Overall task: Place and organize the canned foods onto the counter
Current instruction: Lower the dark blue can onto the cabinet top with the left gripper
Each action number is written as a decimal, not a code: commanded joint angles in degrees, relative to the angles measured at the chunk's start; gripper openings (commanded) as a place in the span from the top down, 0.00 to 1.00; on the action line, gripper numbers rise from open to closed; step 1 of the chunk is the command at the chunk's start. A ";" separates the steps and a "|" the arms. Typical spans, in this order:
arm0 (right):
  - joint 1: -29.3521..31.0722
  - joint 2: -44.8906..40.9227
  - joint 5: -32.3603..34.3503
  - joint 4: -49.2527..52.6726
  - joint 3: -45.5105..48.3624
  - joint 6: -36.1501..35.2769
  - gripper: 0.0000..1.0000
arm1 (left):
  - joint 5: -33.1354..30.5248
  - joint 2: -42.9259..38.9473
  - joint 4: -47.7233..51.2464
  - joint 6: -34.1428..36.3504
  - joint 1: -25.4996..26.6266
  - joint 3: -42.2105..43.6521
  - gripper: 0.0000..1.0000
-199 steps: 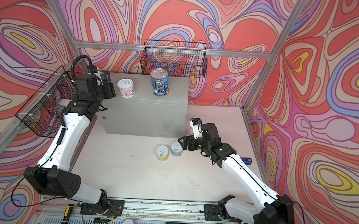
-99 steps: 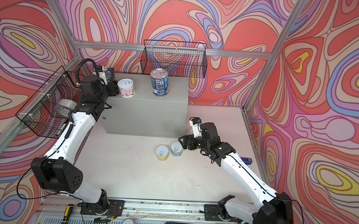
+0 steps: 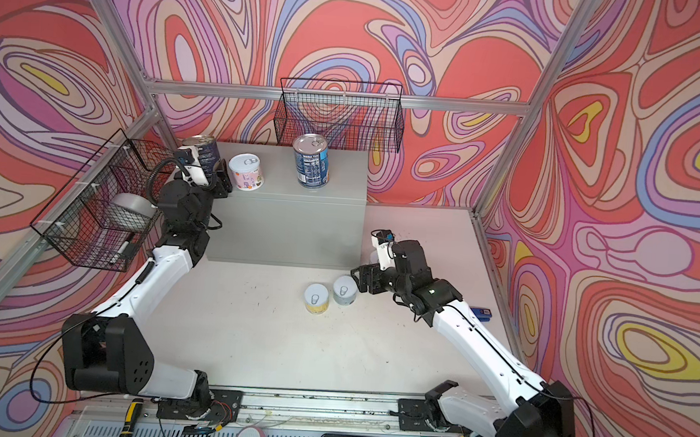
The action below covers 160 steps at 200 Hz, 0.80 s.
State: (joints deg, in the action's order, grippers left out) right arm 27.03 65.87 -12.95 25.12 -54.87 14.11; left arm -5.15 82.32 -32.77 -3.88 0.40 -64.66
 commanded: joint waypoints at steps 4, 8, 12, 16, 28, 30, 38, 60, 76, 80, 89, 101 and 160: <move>-0.22 -1.50 0.86 1.02 -1.55 -0.57 0.15 | 1.85 1.41 1.39 -1.05 -0.40 4.98 0.43; -0.21 -1.65 0.95 1.13 -1.55 -0.50 0.15 | 2.01 1.56 1.56 -1.00 -0.45 5.02 0.42; -0.21 -1.78 1.05 1.23 -1.55 -0.49 0.15 | 2.22 1.67 1.69 -0.86 -0.49 4.99 0.42; -0.17 -1.94 1.15 1.36 -1.55 -0.49 0.15 | 2.39 1.76 1.82 -0.66 -0.49 4.99 0.41; -0.17 -2.35 1.41 1.74 -1.55 -0.49 0.15 | 2.49 1.94 2.27 -0.43 -0.49 4.99 0.37; -0.18 -2.42 1.47 1.83 -1.55 -0.49 0.15 | 2.51 1.96 2.32 -0.32 -0.49 4.99 0.36; -0.22 -2.70 1.60 2.07 -1.47 -0.55 0.15 | 2.59 2.07 2.41 -0.17 -0.49 5.07 0.35; -0.15 -3.44 1.89 2.34 -1.20 -0.49 0.15 | 3.54 2.45 3.49 0.13 -0.58 4.69 0.32; -0.21 -3.80 1.96 2.62 -1.05 -0.40 0.15 | 4.12 2.83 4.37 0.32 -0.58 4.23 0.10; -0.16 -3.90 1.90 2.63 -1.03 -0.40 0.15 | 4.21 2.86 4.45 0.37 -0.62 4.20 0.06; -0.17 -4.14 2.04 2.79 -1.03 -0.40 0.15 | 4.18 2.90 4.56 0.38 -0.58 4.03 0.02; -0.21 -4.42 2.21 3.06 -0.94 -0.41 0.15 | 4.25 2.89 4.54 0.39 -0.58 3.96 0.00; -0.20 -5.27 2.44 3.71 -0.72 -0.25 0.15 | 1.72 3.45 5.42 1.42 -0.58 2.99 0.00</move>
State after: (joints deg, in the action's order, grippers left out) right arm 27.03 61.56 -11.33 27.99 -55.20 14.13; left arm -2.20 82.08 -36.62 -3.64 0.01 -62.70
